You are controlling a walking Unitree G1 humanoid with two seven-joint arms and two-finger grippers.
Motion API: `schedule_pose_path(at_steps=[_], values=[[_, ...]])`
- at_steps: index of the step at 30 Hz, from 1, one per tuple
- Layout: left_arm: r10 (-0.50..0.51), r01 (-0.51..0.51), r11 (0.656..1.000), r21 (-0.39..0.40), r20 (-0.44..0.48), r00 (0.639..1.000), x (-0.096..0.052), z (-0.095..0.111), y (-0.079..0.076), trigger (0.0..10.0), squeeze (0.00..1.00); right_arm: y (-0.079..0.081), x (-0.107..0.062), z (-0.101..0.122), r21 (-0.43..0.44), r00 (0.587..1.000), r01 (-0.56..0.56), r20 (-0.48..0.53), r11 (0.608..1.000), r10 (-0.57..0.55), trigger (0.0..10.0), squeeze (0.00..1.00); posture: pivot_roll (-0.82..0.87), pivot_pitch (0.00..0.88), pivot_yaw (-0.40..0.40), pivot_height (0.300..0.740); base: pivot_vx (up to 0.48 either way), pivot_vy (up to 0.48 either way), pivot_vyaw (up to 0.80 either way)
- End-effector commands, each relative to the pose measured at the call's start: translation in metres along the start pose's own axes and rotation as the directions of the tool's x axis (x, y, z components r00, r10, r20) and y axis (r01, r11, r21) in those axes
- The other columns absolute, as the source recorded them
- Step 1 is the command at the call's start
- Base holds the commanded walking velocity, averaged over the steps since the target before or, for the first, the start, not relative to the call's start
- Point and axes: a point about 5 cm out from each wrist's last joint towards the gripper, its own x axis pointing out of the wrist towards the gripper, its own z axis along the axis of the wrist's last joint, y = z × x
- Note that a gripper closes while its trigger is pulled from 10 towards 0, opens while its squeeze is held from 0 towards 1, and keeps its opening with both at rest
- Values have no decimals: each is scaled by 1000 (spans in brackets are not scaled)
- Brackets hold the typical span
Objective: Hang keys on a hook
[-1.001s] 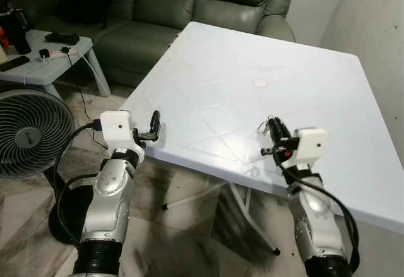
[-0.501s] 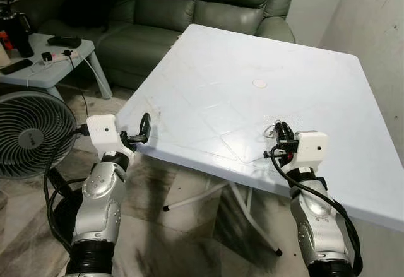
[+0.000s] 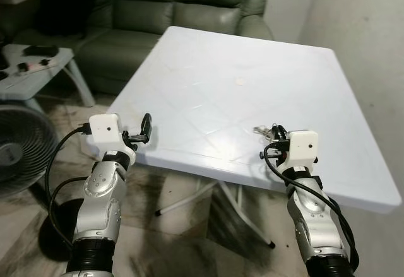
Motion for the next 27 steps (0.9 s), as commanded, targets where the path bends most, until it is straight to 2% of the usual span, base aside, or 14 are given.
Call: schedule_pose_path(at_steps=[1, 10, 14, 22, 27], values=[[1, -1, 1000, 6, 11, 1000, 4, 3, -3, 10000, 0, 0, 2, 1, -13, 1000, -4, -4, 1000, 4, 10000, 0, 28, 0, -18, 740, 0, 0, -775], [5, -5, 1000, -21, 9, 1000, 4, 2, -6, 10000, 0, 0, 2, 2, -34, 1000, -12, -5, 999, 12, 10000, 0, 29, 0, -26, 740, 0, 388, -774], [16, -16, 1000, -19, -3, 1000, 4, 1, -5, 10000, 0, 1, 0, 1, -37, 1000, -17, -9, 999, 16, 10000, 0, 30, 0, -27, 740, 0, 0, -769], [26, -29, 997, -66, -44, 999, 4, -3, -5, 10000, 0, 1, -3, -1, -40, 1000, -20, -20, 999, 20, 10000, 0, 25, 0, -28, 740, 0, 0, -770], [26, -28, 998, -52, -47, 999, 5, -3, -6, 10000, 0, 0, -4, -1, -47, 1000, -22, -23, 999, 21, 10000, 0, 21, 0, -29, 740, 0, 0, -769]])
